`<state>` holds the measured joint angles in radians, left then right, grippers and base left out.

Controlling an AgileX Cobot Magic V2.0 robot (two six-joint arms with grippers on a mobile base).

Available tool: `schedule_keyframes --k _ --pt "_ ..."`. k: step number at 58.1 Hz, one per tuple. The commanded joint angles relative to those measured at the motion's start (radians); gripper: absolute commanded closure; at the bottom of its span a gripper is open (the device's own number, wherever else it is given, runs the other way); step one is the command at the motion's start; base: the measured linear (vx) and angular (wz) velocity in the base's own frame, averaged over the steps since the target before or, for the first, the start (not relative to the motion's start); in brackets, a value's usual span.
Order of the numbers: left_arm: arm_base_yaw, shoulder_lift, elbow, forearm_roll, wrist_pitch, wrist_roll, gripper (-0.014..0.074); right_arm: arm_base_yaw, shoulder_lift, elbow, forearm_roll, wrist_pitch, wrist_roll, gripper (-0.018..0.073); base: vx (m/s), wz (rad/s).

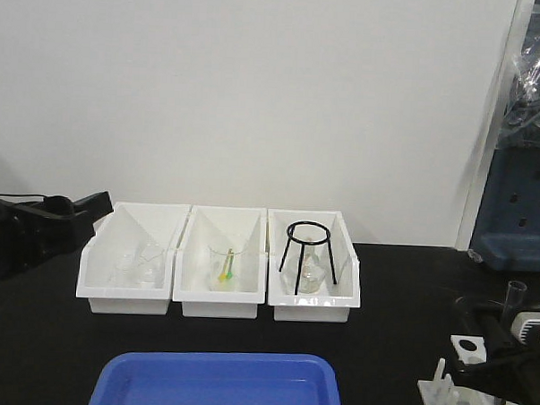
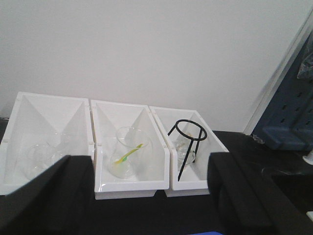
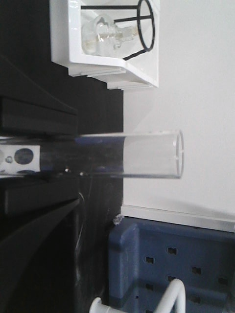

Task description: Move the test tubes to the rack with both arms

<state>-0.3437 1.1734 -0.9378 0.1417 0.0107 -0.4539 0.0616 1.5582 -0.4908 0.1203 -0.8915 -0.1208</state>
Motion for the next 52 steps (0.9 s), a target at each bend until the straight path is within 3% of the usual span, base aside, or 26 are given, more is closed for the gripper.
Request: schedule_keyframes --k 1,14,26,52 --pt "0.0 -0.023 -0.036 -0.005 -0.078 0.003 0.0004 -0.003 -0.006 -0.023 -0.02 -0.114 0.008 0.0568 0.0 0.0" --pt "0.0 -0.023 -0.036 -0.005 -0.078 0.003 0.0004 -0.003 0.089 -0.019 -0.032 -0.198 0.016 0.0568 0.0 0.0" --pt "0.0 -0.023 -0.036 -0.005 -0.078 0.003 0.0004 -0.003 0.168 0.077 -0.029 -0.45 0.04 0.0568 0.0 0.0" --pt "0.0 -0.023 -0.036 -0.005 -0.078 0.003 0.0004 -0.003 0.207 0.116 -0.028 -0.492 -0.014 0.0551 0.0 0.0"
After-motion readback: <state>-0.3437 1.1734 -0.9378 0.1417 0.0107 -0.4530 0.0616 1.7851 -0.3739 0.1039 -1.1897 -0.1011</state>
